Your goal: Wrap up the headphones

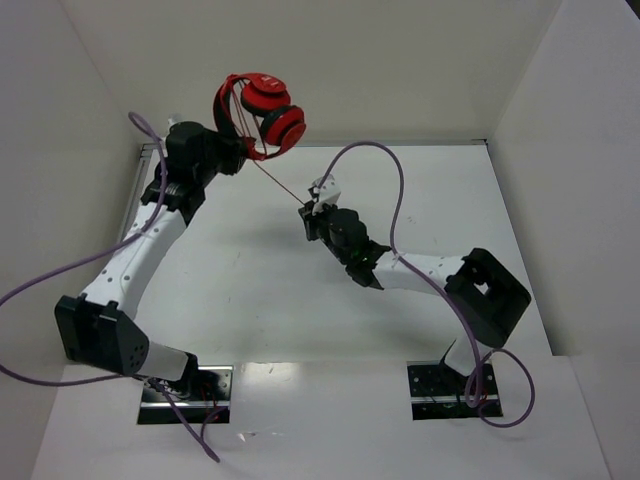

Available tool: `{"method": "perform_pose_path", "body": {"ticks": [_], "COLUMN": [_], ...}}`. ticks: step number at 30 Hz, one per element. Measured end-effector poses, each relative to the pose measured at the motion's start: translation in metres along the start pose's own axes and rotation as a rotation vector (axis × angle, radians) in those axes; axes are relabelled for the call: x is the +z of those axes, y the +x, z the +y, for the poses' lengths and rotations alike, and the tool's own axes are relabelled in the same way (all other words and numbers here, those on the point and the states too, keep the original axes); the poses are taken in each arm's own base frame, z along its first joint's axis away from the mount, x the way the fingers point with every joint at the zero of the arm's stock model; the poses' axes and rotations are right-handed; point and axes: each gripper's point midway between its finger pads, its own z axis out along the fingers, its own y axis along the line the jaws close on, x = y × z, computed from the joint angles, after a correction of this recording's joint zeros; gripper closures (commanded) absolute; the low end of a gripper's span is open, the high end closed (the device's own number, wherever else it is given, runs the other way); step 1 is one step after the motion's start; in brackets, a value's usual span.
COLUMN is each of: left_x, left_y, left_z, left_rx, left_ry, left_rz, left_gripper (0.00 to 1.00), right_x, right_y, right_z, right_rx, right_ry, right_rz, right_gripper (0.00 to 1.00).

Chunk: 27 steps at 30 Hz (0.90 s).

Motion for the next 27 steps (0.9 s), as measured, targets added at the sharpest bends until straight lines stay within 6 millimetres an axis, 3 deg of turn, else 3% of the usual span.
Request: {"method": "perform_pose_path", "body": {"ticks": [5, 12, 14, 19, 22, 27], "left_x": [-0.035, -0.066, -0.071, -0.081, -0.081, -0.077], "left_y": [0.007, 0.036, 0.045, 0.061, 0.055, 0.027], "left_z": [0.04, 0.053, 0.063, 0.115, 0.13, 0.124], "left_rx": [-0.013, 0.022, 0.031, 0.042, 0.055, 0.058], "left_ry": [-0.061, -0.037, -0.035, -0.129, -0.166, -0.146], "left_rz": [0.061, 0.206, 0.246, 0.293, 0.278, 0.213], "left_gripper": [1.0, 1.0, 1.0, 1.0, 1.0, 1.0], "right_x": [-0.009, -0.018, -0.018, -0.026, -0.033, -0.052], "right_y": [-0.016, -0.043, -0.042, -0.031, -0.033, -0.041], "right_z": [-0.031, -0.04, -0.04, -0.039, -0.036, -0.034], "right_rx": [-0.033, -0.089, -0.111, -0.151, -0.152, -0.141], "right_ry": [0.033, -0.013, -0.021, -0.058, -0.082, -0.107], "right_rz": [-0.044, -0.109, -0.108, -0.085, -0.087, -0.109], "right_gripper": [0.99, 0.99, 0.99, 0.99, 0.99, 0.99]}}
